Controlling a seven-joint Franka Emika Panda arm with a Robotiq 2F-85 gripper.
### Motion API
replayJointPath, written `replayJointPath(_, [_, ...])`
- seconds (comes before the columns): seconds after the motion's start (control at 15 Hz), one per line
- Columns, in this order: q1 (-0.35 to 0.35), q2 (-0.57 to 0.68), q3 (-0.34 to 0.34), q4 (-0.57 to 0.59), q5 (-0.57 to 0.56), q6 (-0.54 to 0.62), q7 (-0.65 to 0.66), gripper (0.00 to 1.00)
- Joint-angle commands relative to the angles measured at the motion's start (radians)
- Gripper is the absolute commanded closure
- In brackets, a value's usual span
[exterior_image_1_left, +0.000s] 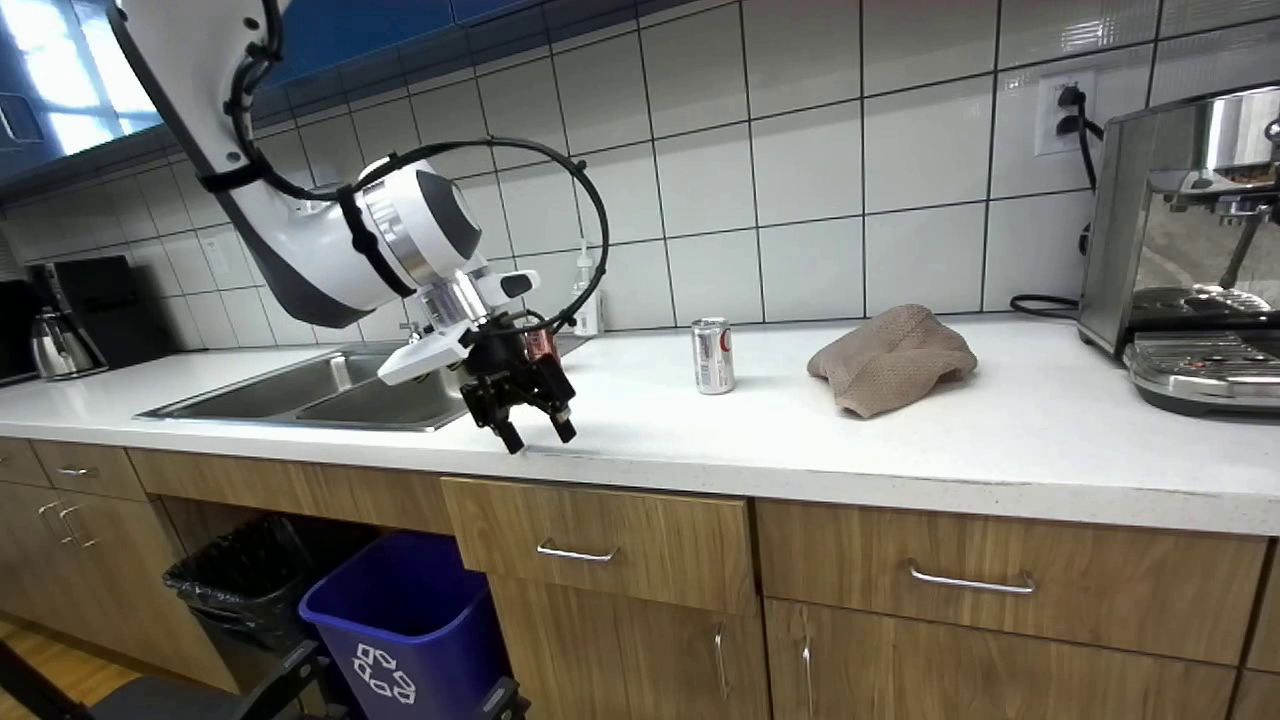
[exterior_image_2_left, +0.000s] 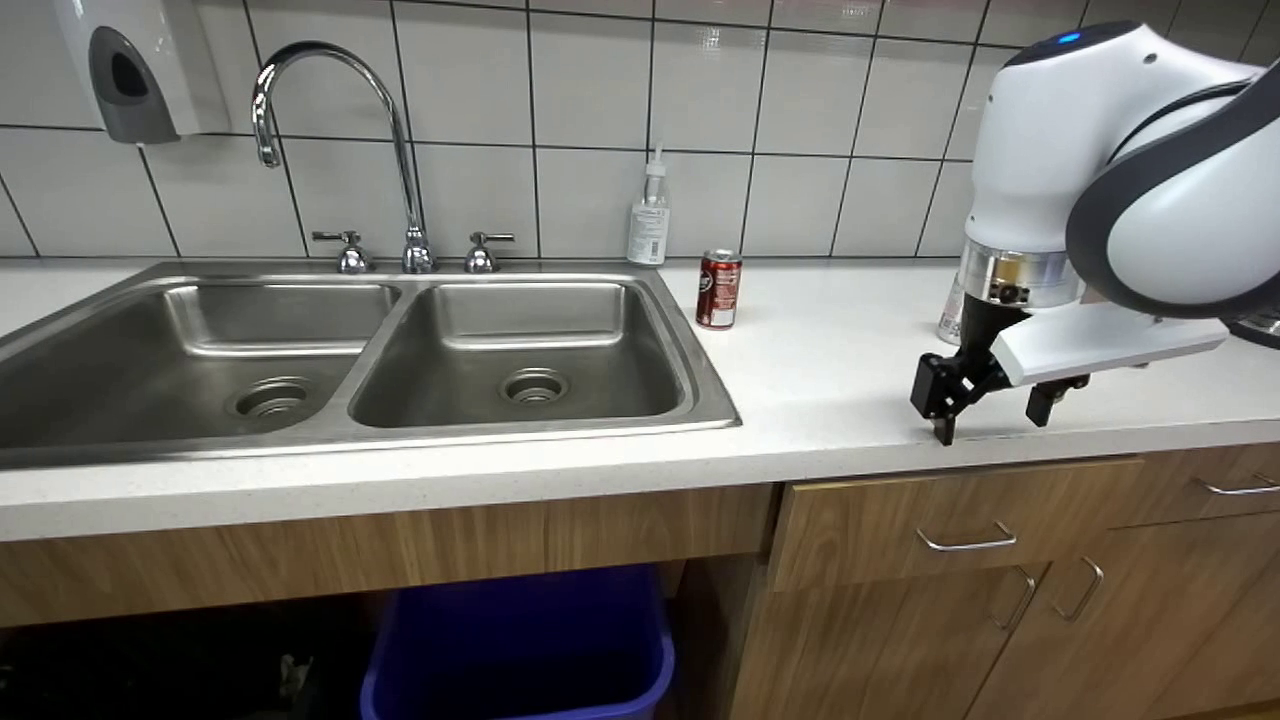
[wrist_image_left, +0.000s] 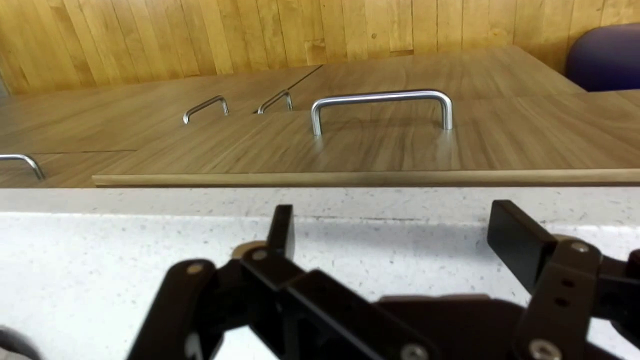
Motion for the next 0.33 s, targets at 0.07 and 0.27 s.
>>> replayJointPath(0.07, [-0.022, -0.01, 0.021, 0.001, -0.006, -0.006, 0.003, 0.0])
replayJointPath(0.27, [-0.022, -0.012, 0.022, 0.001, -0.006, -0.007, 0.003, 0.0])
